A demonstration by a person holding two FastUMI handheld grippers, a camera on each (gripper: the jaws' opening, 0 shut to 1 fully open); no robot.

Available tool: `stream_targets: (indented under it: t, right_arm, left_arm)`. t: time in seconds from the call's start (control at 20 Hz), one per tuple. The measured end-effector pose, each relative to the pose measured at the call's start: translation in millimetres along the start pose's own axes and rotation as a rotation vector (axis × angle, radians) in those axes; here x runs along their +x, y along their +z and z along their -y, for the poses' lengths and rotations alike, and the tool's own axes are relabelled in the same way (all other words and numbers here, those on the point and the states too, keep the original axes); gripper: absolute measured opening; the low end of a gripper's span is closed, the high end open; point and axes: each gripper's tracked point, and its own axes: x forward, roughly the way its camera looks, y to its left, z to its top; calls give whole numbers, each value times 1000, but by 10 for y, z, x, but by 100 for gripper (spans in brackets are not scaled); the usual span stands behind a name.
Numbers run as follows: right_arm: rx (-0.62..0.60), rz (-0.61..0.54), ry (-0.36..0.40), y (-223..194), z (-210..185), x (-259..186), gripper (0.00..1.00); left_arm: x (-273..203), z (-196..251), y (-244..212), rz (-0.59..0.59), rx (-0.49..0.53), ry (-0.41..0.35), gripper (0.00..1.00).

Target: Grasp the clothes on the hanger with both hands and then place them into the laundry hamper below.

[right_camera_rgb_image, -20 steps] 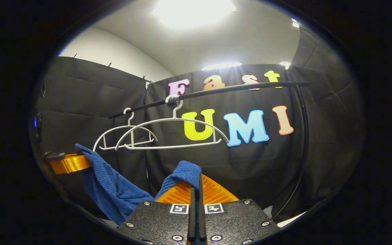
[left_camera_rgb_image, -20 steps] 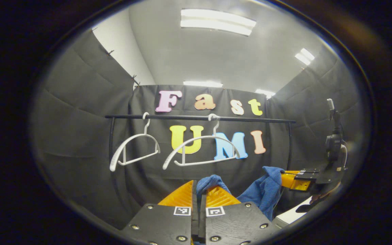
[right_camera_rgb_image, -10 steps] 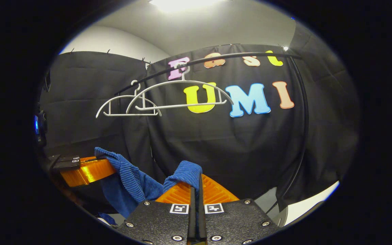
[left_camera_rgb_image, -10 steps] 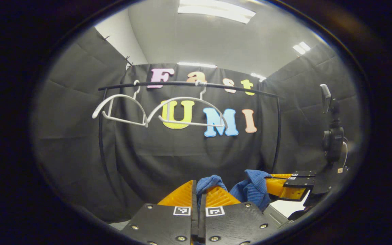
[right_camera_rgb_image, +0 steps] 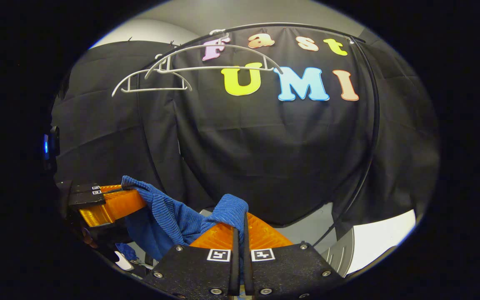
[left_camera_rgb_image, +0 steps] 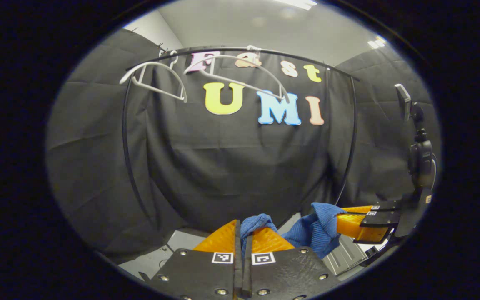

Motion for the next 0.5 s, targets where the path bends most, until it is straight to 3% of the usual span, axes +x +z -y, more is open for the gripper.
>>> stream_targets:
  t: [0.05, 0.2, 0.25, 0.3, 0.5]
  right_arm:
    - [-6, -19, -3, -124, 3, -2, 4]
    - [-29, -84, -12, -414, -20, 17, 5]
    - [-37, -98, -22, -537, -47, 1, 6]
    - [-42, -114, -29, -605, -36, 2, 7]
    - [-61, -193, -30, -925, -76, -24, 13]
  left_arm:
    - [23, -42, -95, -25, 1, 9, 1]
    - [66, -133, -415, -91, 2, 30, 1]
    - [59, -156, -518, -115, 5, 40, 5]
    - [17, -166, -630, -137, 10, 45, 1]
    - [-86, -169, -1058, -219, 33, 29, 2]
